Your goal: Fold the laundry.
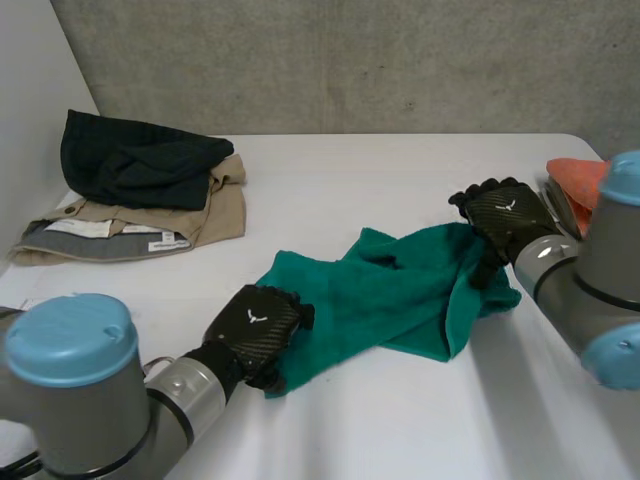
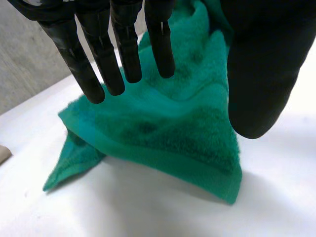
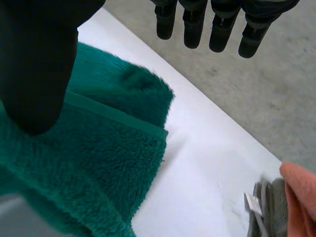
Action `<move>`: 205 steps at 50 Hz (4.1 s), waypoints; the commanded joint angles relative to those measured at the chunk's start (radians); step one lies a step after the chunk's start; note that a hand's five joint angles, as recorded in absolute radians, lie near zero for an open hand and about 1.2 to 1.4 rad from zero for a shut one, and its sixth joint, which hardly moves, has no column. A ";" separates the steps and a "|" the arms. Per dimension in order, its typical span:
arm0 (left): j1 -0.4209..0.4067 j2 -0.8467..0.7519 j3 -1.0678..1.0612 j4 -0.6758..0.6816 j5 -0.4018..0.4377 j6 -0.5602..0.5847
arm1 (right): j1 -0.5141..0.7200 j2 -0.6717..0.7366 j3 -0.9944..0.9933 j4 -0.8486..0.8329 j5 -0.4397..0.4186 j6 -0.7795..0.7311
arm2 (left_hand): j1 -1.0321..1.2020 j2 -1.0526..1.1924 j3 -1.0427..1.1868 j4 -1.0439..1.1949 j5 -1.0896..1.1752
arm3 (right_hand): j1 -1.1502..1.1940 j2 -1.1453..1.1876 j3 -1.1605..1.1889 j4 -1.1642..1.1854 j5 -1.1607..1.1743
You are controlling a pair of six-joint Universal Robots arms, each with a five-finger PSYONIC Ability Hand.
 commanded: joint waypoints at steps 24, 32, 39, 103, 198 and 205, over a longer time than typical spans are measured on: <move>-0.054 -0.167 0.133 0.045 -0.147 0.138 | -0.093 -0.060 0.212 -0.018 -0.210 -0.479 | 0.852 0.860 0.847 0.868 0.875 | 0.500 0.510 0.512 0.512 0.500; -0.038 0.019 0.147 0.071 -0.181 0.126 | -0.116 -0.001 0.172 -0.084 -0.208 -0.482 | 0.852 0.860 0.847 0.868 0.875 | 1.041 1.051 1.053 1.053 1.041; -0.006 0.149 0.177 0.059 -0.174 0.126 | -0.188 -0.134 0.167 -0.049 -0.208 -0.439 | 0.852 0.860 0.847 0.868 0.875 | 0.304 0.315 0.316 0.317 0.304; 0.178 0.384 0.240 -0.076 -0.172 0.109 | -0.344 -0.121 -0.299 0.287 -0.481 -0.198 | 0.852 0.860 0.847 0.868 0.875 | 1.175 1.185 1.187 1.187 1.175; 0.272 0.241 -0.090 -0.267 -0.080 0.308 | -0.409 -0.158 0.238 0.318 -0.319 -0.444 | 0.852 0.860 0.847 0.868 0.875 | 0.342 0.352 0.354 0.354 0.342; 0.249 0.244 -0.093 -0.265 -0.080 0.305 | -0.412 -0.193 0.212 0.324 -0.331 -0.451 | 0.852 0.860 0.847 0.868 0.875 | 0.345 0.355 0.357 0.357 0.345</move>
